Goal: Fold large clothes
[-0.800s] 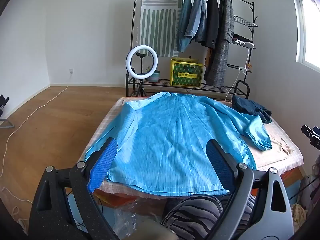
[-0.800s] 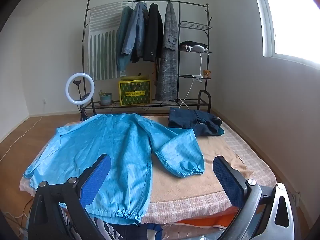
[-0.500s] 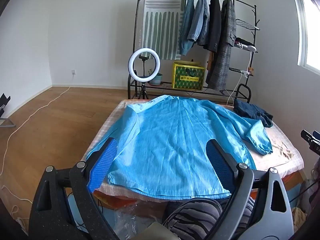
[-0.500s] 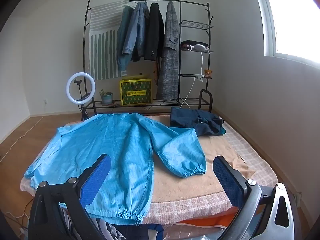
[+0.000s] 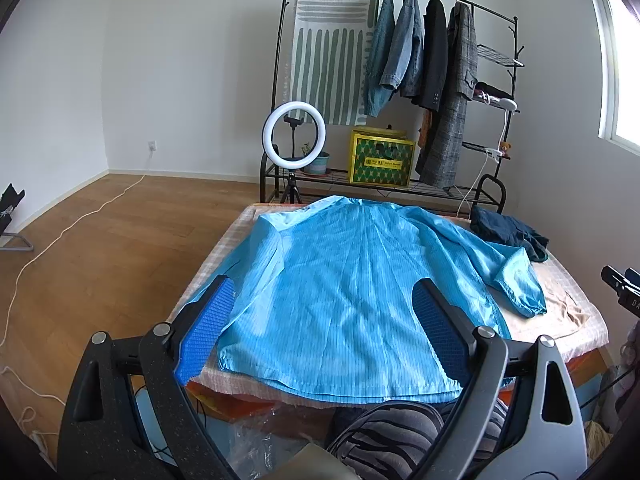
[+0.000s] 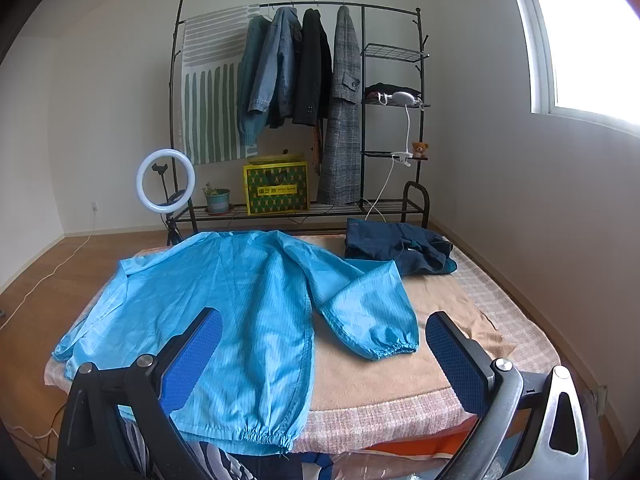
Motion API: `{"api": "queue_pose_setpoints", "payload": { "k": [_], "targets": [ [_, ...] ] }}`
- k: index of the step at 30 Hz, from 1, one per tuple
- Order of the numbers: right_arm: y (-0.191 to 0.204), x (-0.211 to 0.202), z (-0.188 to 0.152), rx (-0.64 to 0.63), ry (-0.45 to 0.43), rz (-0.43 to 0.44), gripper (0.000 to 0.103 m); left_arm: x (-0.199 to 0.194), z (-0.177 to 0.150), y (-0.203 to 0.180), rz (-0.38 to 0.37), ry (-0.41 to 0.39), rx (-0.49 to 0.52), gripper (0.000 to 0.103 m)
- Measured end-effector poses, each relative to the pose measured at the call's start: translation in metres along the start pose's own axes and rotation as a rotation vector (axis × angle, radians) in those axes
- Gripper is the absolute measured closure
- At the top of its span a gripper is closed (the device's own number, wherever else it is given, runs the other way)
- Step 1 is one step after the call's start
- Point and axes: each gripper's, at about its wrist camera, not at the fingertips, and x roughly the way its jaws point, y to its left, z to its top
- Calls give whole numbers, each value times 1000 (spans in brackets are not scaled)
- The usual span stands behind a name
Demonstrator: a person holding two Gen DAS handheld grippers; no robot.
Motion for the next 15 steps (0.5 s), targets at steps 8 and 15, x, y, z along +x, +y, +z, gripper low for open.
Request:
{"api": "queue_pose_setpoints", "payload": {
  "k": [8, 15],
  "targets": [
    [0, 1, -2, 6, 1, 5, 0, -1, 4, 2, 1, -2, 0, 10],
    [0, 1, -2, 8, 5, 6, 0, -1, 3, 2, 1, -3, 2, 10]
  ]
}}
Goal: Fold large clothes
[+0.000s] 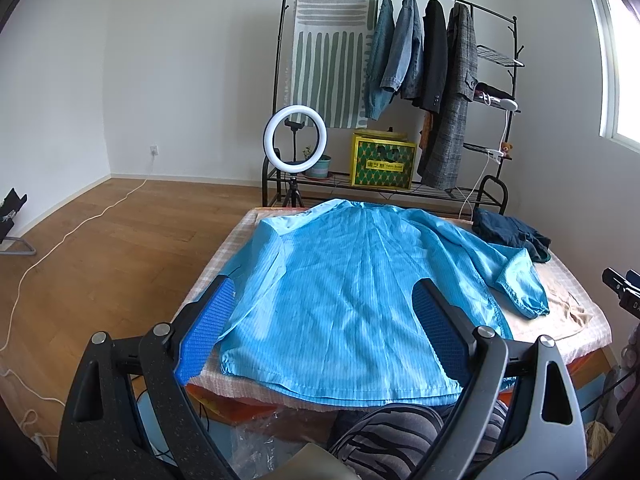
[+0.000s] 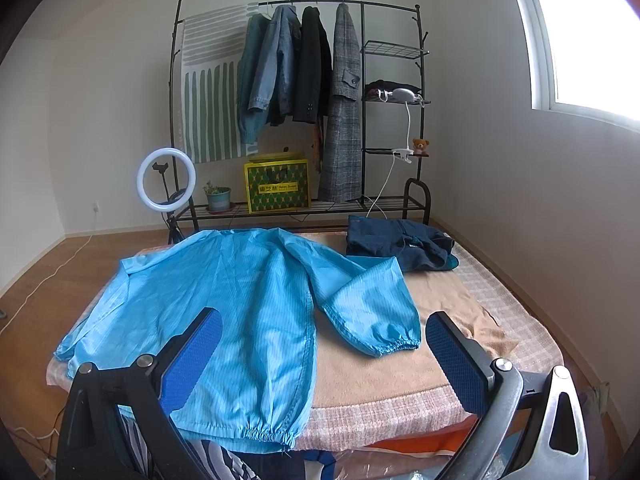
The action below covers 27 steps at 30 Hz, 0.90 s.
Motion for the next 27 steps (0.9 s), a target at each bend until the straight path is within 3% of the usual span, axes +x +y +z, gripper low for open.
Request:
{"api": "queue_pose_setpoints", "payload": {
  "k": [27],
  "targets": [
    [4, 2, 2, -7, 6, 8, 0, -1, 1, 0, 4, -1, 6, 10]
  ]
}}
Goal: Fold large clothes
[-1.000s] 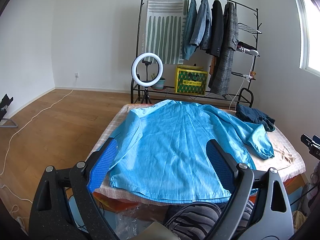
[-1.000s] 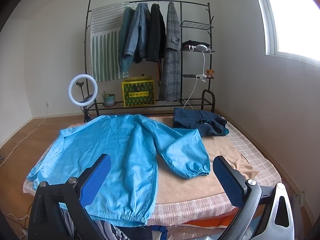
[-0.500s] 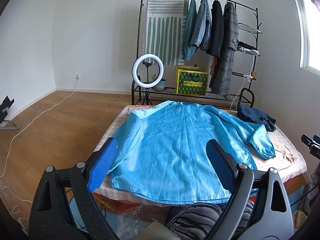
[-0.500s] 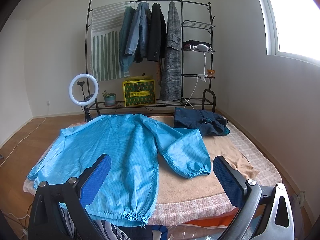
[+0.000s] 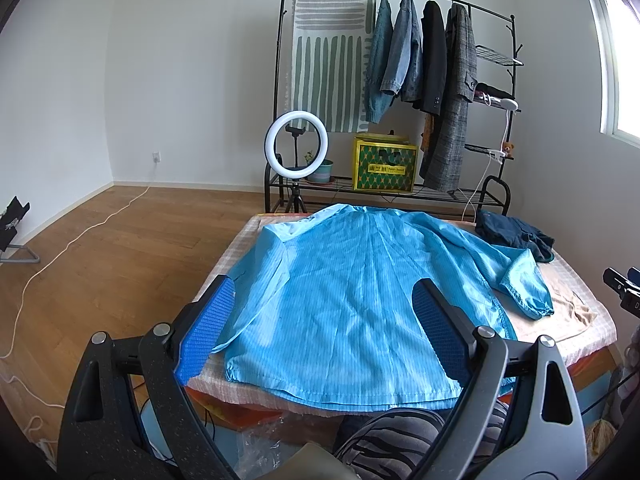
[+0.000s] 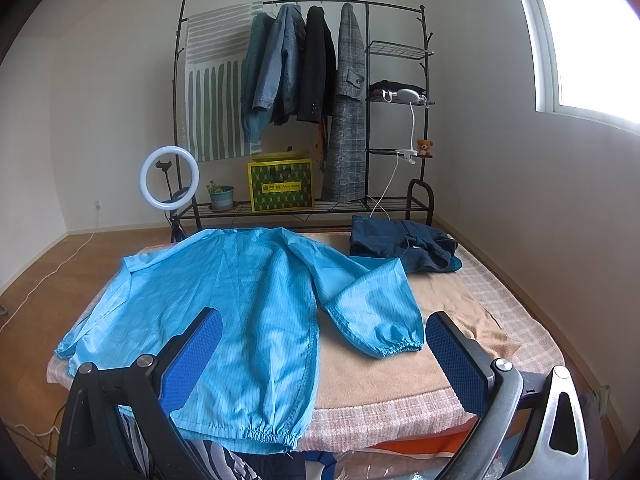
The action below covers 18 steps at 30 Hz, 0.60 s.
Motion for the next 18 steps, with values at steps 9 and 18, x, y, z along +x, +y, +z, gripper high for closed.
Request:
{"api": "queue_pose_setpoints", "payload": {
  "k": [9, 18],
  "targets": [
    [2, 4, -1, 6, 5, 7, 0, -1, 9, 7, 8, 5, -3, 10],
    [3, 8, -1, -2, 7, -1, 0, 0, 8, 9, 10, 10, -1, 10]
  ]
}}
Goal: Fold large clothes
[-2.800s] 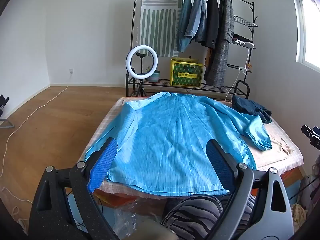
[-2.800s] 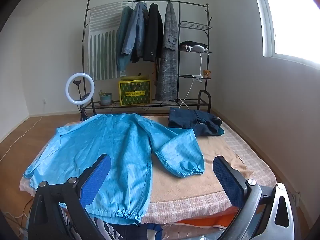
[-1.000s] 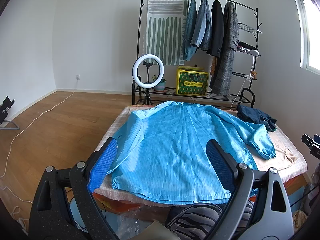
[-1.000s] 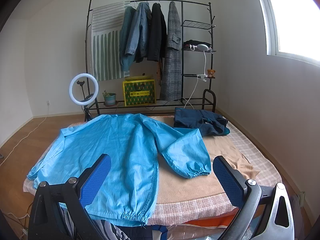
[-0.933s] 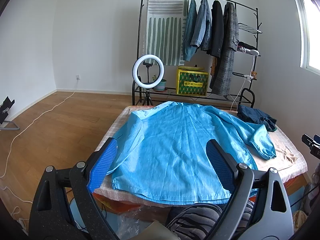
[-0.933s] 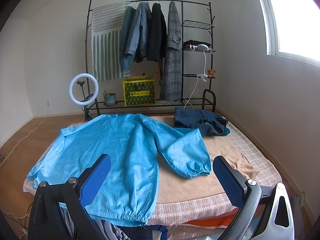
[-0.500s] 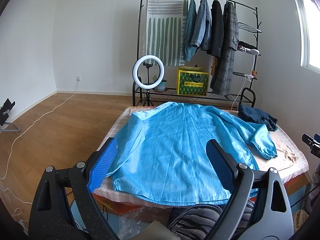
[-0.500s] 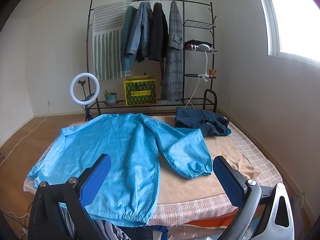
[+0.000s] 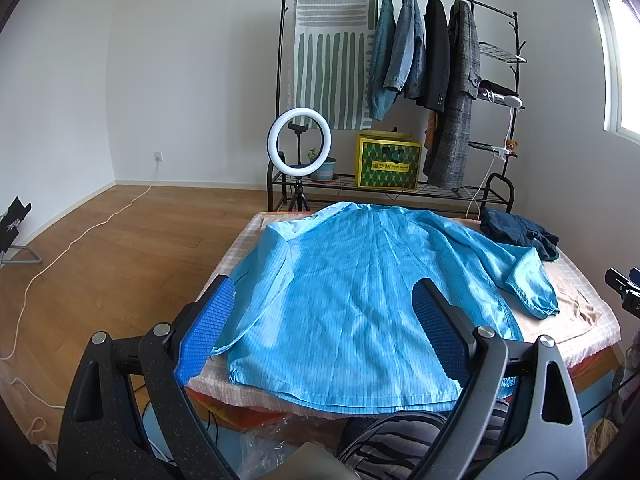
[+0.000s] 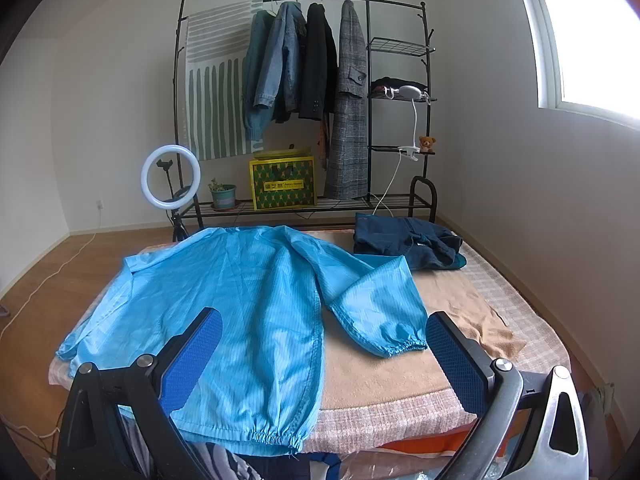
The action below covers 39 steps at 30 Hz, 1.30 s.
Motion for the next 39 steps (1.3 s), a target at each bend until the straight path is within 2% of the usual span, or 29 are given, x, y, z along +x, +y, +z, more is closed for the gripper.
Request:
{"api": "queue_pose_setpoints", "payload": {
  "k": [12, 20, 22, 24, 26, 30, 32, 34, 36, 39],
  "targets": [
    [-4, 32, 9, 26, 11, -32, 0, 46, 0, 20, 55, 27, 7, 10],
    [3, 67, 35, -54, -66, -86, 0, 86, -4, 63, 95, 31, -23, 10],
    [2, 77, 42, -62, -91, -57, 0, 99, -8, 79, 89, 43, -28, 11],
    [1, 88, 49, -57, -109, -23, 1, 118, -12, 105, 89, 87, -56, 11],
    [-1, 100, 57, -60, -112, -19, 1, 135, -18, 130, 109, 124, -100, 17],
    [2, 120, 69, -81, -91, -33, 5, 175, -40, 183, 127, 226, -208, 34],
    [5, 127, 75, -76, -66, 5, 5, 196, -54, 205, 129, 282, -238, 37],
    [16, 131, 81, -72, -43, 75, 5, 213, -67, 222, 128, 337, -279, 46],
    [28, 133, 83, -82, -28, 123, 9, 233, -83, 238, 97, 398, -344, 52],
    [60, 136, 90, -110, -3, 210, 16, 255, -103, 253, 50, 469, -438, 52]
  ]
}}
